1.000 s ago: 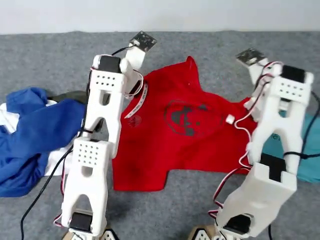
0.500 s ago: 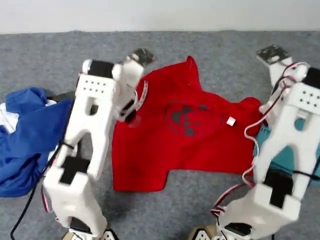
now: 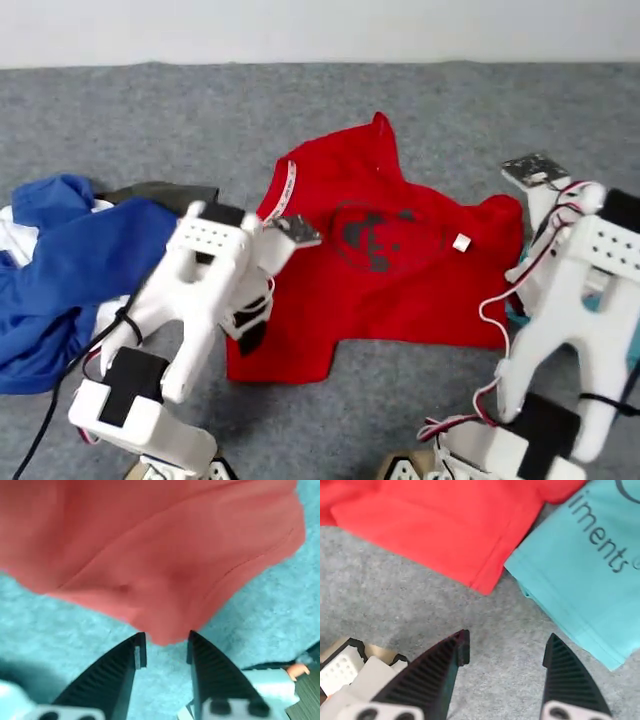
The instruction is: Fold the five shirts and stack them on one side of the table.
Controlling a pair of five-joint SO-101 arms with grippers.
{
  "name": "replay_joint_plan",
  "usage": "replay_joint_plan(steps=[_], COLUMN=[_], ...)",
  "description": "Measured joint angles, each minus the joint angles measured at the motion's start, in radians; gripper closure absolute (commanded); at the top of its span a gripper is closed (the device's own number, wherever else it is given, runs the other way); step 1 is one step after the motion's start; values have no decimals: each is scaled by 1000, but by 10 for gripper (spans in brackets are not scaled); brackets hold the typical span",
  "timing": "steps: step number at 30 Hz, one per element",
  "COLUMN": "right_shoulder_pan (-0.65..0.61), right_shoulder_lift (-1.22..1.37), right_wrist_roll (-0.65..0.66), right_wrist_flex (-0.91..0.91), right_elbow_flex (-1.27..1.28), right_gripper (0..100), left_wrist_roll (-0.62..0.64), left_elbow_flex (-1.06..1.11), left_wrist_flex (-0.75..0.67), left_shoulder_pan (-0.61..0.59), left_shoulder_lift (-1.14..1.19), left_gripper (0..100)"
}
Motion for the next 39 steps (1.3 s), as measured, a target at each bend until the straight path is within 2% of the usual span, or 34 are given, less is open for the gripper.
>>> replay_joint_plan(steps=[6,17,22,29,35,39], right_shoulder_pan=[18,20,20,20,15,-41], right_shoulder_lift=[-25,-25,-25,-25,-25,-25], right_wrist_roll=[5,5,5,5,3,18], right_wrist_flex=[0,0,0,15,15,3], right_elbow_flex=[0,0,0,0,51,184], right_gripper=[753,753,753,753,751,749], left_wrist_roll=[0,40,117,120,117,114], left_elbow_flex=[143,249,219,190,190,190], left_wrist_flex=[-87,-272,-275,-255,-226,-224], left_shoulder_pan=[3,32,48,68,58,-8], left_shoulder_lift=[-14,-25,37,77,-51,-175], left_gripper=[800,810,985,987,987,987])
